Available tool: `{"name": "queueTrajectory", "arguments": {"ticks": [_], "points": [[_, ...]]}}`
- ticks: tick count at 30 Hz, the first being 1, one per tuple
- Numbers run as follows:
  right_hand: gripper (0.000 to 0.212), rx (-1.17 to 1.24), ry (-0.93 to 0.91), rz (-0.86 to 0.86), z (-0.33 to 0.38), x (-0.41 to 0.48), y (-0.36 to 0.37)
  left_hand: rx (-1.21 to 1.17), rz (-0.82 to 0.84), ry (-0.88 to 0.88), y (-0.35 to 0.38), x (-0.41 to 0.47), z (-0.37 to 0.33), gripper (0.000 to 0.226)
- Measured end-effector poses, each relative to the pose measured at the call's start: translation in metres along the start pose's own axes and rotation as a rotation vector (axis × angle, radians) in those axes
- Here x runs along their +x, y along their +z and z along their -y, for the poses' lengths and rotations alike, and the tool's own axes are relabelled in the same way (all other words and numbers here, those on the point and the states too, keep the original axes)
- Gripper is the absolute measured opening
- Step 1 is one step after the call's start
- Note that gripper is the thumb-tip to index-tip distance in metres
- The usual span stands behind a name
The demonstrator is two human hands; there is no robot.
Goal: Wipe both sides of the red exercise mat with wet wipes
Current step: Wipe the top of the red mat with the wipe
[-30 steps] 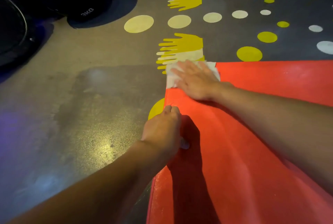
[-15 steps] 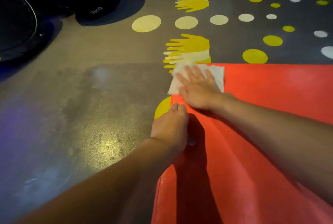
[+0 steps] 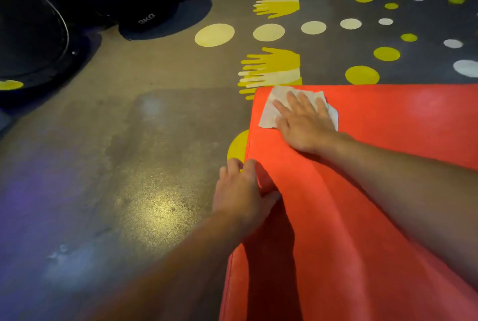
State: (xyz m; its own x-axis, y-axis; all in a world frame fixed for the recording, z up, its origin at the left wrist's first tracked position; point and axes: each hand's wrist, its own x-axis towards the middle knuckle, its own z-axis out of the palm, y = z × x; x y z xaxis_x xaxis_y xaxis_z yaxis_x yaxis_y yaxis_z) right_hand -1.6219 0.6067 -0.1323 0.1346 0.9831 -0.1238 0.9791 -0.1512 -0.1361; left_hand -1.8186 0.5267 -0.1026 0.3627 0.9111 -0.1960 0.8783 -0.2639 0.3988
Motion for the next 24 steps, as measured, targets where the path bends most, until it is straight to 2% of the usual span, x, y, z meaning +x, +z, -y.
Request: {"name": "queueTrajectory", "arguments": {"ticks": [1, 2, 5, 6, 7, 9, 11, 14, 16, 18, 20, 21, 24], "points": [[0.054, 0.015, 0.044, 0.009, 0.011, -0.005, 0.001, -0.047, 0.011, -0.016, 0.002, -0.005, 0.003, 0.078], [0.054, 0.023, 0.000, 0.013, 0.027, -0.016, 0.006, -0.110, 0.022, -0.029, 0.003, -0.008, 0.006, 0.082], [0.051, 0.006, -0.332, 0.021, 0.048, -0.053, 0.017, -0.286, -0.028, -0.157, 0.006, -0.011, 0.006, 0.073], [0.050, 0.000, -0.371, 0.030, 0.037, -0.051, 0.014, -0.282, -0.044, -0.197, 0.008, -0.012, 0.004, 0.071], [0.050, 0.007, -0.325, 0.032, 0.022, -0.042, 0.010, -0.242, -0.055, -0.227, 0.009, -0.013, 0.001, 0.071], [0.053, -0.004, -0.106, 0.016, 0.002, -0.029, 0.003, -0.191, -0.083, -0.254, 0.013, -0.013, -0.004, 0.073], [0.056, -0.027, 0.016, -0.021, 0.017, -0.035, 0.009, -0.209, -0.089, -0.269, 0.015, -0.010, -0.006, 0.071], [0.057, -0.011, -0.224, -0.007, 0.052, -0.074, 0.023, -0.230, -0.059, -0.265, 0.012, -0.011, -0.006, 0.069], [0.057, -0.007, -0.334, 0.012, 0.035, -0.075, 0.018, -0.220, -0.044, -0.260, 0.009, -0.018, -0.004, 0.069], [0.056, 0.008, -0.177, -0.009, 0.011, -0.061, 0.014, -0.180, -0.002, -0.252, 0.008, -0.024, -0.001, 0.070], [0.057, 0.015, -0.004, -0.022, 0.018, -0.064, 0.016, -0.155, 0.036, -0.241, 0.008, -0.026, -0.001, 0.068], [0.057, 0.026, -0.022, -0.035, 0.033, -0.073, 0.021, -0.153, 0.040, -0.248, 0.007, -0.026, -0.003, 0.064], [0.067, 0.021, -0.329, -0.021, 0.053, -0.112, 0.028, -0.191, 0.055, -0.272, 0.000, -0.024, -0.005, 0.051]]}}
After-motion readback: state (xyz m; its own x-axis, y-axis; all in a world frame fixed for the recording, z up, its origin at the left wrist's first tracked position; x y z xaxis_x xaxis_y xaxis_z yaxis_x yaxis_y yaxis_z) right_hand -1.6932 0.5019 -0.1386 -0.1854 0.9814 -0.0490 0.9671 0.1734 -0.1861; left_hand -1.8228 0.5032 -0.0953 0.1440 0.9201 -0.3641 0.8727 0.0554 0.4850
